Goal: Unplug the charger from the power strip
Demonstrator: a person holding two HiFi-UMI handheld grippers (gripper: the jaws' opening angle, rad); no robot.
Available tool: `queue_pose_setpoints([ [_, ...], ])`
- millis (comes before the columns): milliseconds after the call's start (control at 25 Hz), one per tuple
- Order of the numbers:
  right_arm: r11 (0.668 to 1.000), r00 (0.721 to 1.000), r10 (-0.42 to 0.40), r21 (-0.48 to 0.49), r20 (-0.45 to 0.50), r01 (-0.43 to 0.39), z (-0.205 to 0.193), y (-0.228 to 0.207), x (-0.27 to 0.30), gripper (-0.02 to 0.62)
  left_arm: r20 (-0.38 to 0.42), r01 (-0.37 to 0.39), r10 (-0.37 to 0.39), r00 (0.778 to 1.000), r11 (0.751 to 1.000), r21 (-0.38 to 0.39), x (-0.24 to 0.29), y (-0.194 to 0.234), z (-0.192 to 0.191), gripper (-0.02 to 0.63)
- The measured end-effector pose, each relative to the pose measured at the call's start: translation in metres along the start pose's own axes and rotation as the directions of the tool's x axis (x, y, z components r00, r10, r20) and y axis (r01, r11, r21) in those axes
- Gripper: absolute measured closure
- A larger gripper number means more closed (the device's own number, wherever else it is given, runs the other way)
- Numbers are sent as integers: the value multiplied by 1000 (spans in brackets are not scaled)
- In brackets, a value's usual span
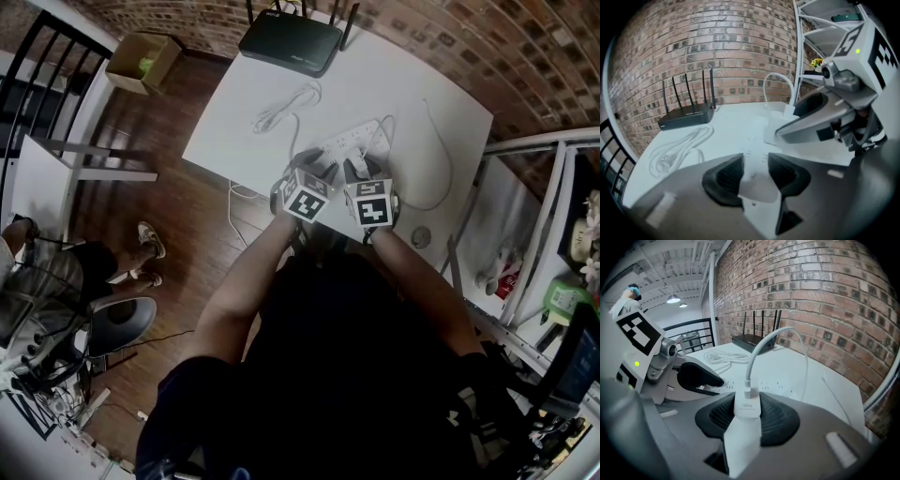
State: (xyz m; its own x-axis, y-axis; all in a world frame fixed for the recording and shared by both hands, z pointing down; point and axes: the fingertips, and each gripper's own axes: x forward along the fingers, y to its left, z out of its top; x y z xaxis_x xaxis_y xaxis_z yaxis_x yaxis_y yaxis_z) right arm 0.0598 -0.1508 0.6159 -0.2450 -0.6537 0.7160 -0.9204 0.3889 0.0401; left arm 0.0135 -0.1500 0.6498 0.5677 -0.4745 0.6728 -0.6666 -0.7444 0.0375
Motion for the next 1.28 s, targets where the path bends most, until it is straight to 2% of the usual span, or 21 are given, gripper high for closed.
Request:
queue_pose_setpoints([
  [160,999,998,22,-25,58,-20,18,8,-10,454,-14,-6,6,1000,1000,-6,1,1,-1,436],
  [320,999,998,34,-7,59,-34,15,5,-11,454,-16,-14,13,1000,1000,-14,3,3,0,436],
  [520,992,992,78,88,101,-87,21,4,-25,454,-69,-2,-1,998,999,-41,-4,-2,0,437],
  [720,973,983,99,193,153,-128,27,-6,-42,453,-12,8,-10,1000,996,-89,-23,-13,9,437],
  [800,957,980,115,248,164,-153,26,-12,-49,453,28,26,-23,999,990,-140,-33,-19,17,437],
  [920,916,972,140,350,186,-199,25,-22,-59,453,94,83,-64,993,974,-210,-46,-32,34,437],
  [1280,800,959,114,549,259,-243,12,-60,-88,453,167,190,-147,975,940,-284,-79,-61,62,439],
])
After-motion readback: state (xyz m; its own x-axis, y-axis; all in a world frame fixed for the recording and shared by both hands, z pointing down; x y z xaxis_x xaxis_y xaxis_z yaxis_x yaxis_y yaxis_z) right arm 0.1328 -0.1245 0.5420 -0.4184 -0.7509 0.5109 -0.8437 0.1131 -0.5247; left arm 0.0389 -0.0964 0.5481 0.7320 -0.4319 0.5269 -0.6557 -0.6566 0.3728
